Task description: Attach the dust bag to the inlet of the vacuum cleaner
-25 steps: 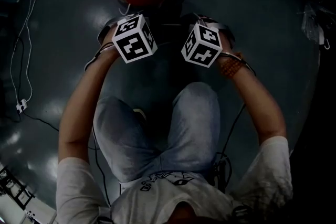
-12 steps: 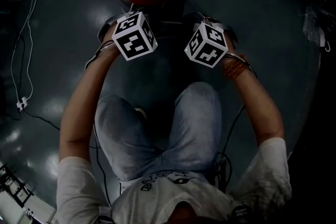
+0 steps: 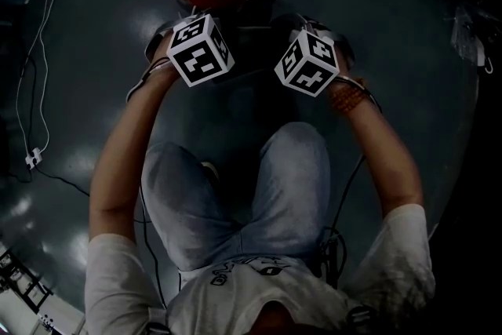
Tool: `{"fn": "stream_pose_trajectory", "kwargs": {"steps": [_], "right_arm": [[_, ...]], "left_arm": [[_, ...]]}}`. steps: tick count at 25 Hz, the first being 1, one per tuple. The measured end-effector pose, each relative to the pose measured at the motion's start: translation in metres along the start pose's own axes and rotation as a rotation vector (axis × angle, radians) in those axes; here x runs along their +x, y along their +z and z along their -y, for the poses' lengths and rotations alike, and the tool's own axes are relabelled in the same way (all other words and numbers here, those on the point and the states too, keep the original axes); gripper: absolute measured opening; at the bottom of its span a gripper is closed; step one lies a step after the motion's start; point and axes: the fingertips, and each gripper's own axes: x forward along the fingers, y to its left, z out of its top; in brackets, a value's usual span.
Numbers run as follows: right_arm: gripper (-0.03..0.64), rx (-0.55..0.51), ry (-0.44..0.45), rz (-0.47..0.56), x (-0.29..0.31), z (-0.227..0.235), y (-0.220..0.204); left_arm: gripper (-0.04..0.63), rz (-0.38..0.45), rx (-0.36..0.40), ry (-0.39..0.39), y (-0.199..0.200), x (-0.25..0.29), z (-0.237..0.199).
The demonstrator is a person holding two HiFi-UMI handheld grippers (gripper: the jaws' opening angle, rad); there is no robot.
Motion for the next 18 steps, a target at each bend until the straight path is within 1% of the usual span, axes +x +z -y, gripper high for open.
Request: {"fn": "stream_pose_trajectory", "kwargs": {"steps": [3, 7, 11, 13, 18], "right_arm": [[0.048, -0.026, -0.004, -0.006, 0.001, 0.002, 0.003], [0.048, 0.018, 0.005, 0.006, 0.002, 0.000, -0.004], [0.048, 0.047, -0.004, 0.016, 0.003, -0.001, -0.009], [0.048, 0.041, -0.017, 0.019, 0.003, 0.001, -0.007], [0.048, -0.012, -0.055, 0.014, 0.003, 0.004, 0.002]], "left_arm": [[0.029, 0.007, -0.010, -0.006, -0.002, 0.000, -0.001], [0.028, 0.029, 0.000, 0.012, 0.008, -0.005, -0.006], [0.028, 0.028, 0.028, 0.034, 0.015, -0.004, -0.009], [0.028, 0.032, 0.027, 0.045, 0.012, -0.004, -0.009], [0.028, 0.051, -0.008, 0.058, -0.001, -0.003, -0.005]]}}
